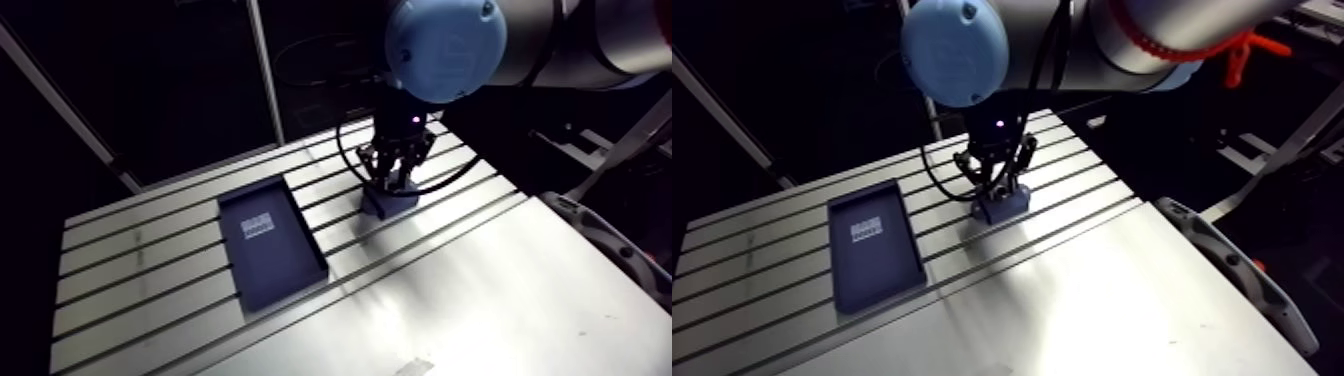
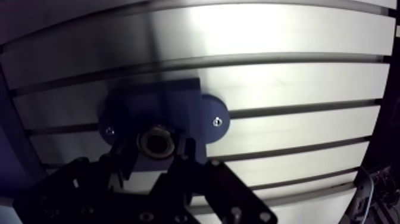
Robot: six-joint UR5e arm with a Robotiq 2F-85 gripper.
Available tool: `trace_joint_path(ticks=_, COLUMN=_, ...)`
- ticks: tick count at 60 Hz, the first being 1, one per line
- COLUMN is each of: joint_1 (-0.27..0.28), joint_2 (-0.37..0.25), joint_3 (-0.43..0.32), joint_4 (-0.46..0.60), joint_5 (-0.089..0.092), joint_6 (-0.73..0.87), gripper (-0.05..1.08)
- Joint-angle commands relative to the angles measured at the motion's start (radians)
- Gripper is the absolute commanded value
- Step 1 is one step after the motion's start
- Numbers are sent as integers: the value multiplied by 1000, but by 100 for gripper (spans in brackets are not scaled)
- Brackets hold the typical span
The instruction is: Pick up the bearing and press it into the housing until flush.
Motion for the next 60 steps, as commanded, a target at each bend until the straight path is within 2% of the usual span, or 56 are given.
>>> trace_joint_path(ticks=1, joint_1=-3, joint_2=2, joint_3=-1, joint_4=0, joint_5=0, joint_6=-1, gripper=73)
trace_joint_path(ticks=19, joint_1=-3, joint_2=0, joint_3=2, joint_4=0, joint_5=0, joint_6=-3, gripper=73)
trace_joint_path(ticks=21, joint_1=-3, joint_2=0, joint_3=2, joint_4=0, joint_5=0, joint_6=-3, gripper=70)
trace_joint_path(ticks=22, joint_1=-3, joint_2=-1, joint_3=2, joint_4=0, joint_5=0, joint_6=-2, gripper=59)
trace_joint_path(ticks=23, joint_1=-3, joint_2=-1, joint_3=2, joint_4=0, joint_5=0, joint_6=-2, gripper=59)
trace_joint_path(ticks=24, joint_1=-3, joint_2=-1, joint_3=2, joint_4=0, joint_5=0, joint_6=-3, gripper=42)
trace_joint_path(ticks=25, joint_1=-3, joint_2=-1, joint_3=2, joint_4=0, joint_5=0, joint_6=-3, gripper=42)
trace_joint_path(ticks=26, joint_1=-3, joint_2=-3, joint_3=3, joint_4=0, joint_5=0, joint_6=-6, gripper=23)
trace_joint_path(ticks=27, joint_1=-3, joint_2=-3, joint_3=3, joint_4=0, joint_5=0, joint_6=-6, gripper=23)
trace_joint_path(ticks=28, joint_1=-1, joint_2=-4, joint_3=3, joint_4=1, joint_5=-1, joint_6=-5, gripper=7)
trace_joint_path(ticks=29, joint_1=-1, joint_2=-6, joint_3=3, joint_4=0, joint_5=-3, joint_6=-6, gripper=2)
trace_joint_path(ticks=41, joint_1=-1, joint_2=-22, joint_3=-5, joint_4=3, joint_5=-12, joint_6=-9, gripper=1)
trace_joint_path(ticks=57, joint_1=0, joint_2=-65, joint_3=-21, joint_4=20, joint_5=-5, joint_6=-9, gripper=1)
trace_joint_path(ticks=60, joint_1=0, joint_2=-77, joint_3=-25, joint_4=44, joint_5=-5, joint_6=-5, gripper=7)
